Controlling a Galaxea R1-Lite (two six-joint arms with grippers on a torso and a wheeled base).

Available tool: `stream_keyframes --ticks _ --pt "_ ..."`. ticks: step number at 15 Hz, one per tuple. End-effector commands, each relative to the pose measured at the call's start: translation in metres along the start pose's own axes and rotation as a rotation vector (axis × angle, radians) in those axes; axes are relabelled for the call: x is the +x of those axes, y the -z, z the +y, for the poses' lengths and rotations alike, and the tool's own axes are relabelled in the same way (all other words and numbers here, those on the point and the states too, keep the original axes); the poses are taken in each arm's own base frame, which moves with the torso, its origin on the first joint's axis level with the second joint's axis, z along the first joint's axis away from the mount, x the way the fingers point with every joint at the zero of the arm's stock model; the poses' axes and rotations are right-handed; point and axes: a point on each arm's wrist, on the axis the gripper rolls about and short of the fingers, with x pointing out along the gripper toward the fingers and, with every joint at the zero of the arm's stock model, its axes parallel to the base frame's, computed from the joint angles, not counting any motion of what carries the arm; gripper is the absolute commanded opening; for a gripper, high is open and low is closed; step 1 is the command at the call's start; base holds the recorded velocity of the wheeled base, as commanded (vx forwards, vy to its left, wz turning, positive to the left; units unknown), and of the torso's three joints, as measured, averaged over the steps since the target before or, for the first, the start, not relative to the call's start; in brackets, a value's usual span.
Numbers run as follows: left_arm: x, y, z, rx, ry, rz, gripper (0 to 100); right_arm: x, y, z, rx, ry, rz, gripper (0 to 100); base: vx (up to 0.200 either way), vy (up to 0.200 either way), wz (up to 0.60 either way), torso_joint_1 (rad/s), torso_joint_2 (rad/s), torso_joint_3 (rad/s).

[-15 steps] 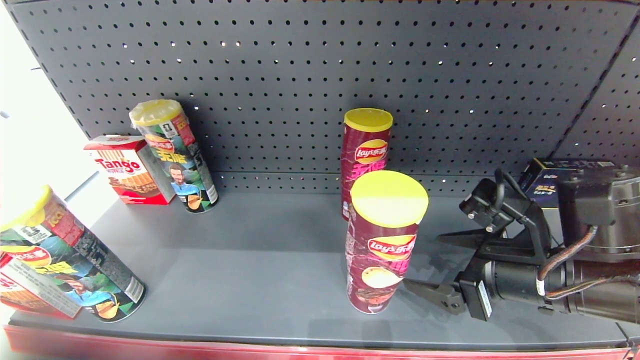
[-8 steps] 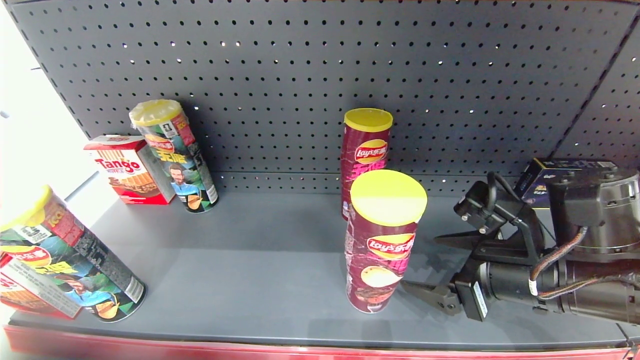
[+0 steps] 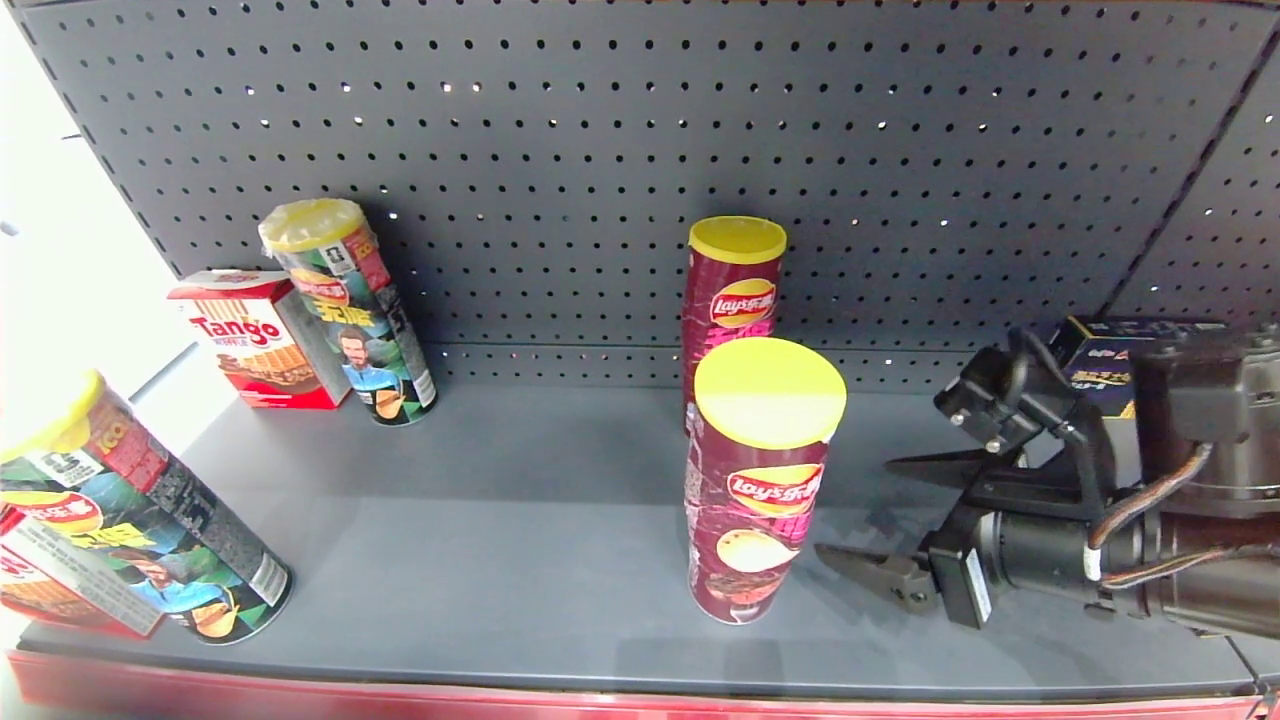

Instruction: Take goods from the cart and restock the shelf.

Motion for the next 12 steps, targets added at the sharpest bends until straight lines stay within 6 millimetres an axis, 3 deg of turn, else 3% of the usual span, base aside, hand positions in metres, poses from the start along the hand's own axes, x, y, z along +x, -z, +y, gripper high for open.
stream_keyframes --ticks 1,4,6,9,12 --pt "0.0 0.0 0.0 0.001 0.0 0.001 100 -0.036 -0.009 -0.021 0.028 0.117 -0.101 100 0.0 0.0 0.0 0.0 0.0 0.0" --pt "0.0 0.0 0.0 0.001 0.002 0.001 100 -0.1 0.0 -0.044 0.071 0.358 -0.222 100 0.0 0.0 0.0 0.0 0.0 0.0" --pt "0.0 0.0 0.0 0.001 0.002 0.001 100 -0.151 0.021 -0.037 0.084 0.551 -0.301 100 0.0 0.0 0.0 0.0 0.0 0.0" --pt "0.0 0.0 0.0 0.004 0.002 0.001 100 -0.196 0.067 0.002 0.073 0.758 -0.399 100 0.0 0.0 0.0 0.0 0.0 0.0" --pt "0.0 0.0 0.0 0.006 0.003 0.001 100 -0.206 0.134 0.043 0.066 0.797 -0.43 100 0.0 0.0 0.0 0.0 0.0 0.0"
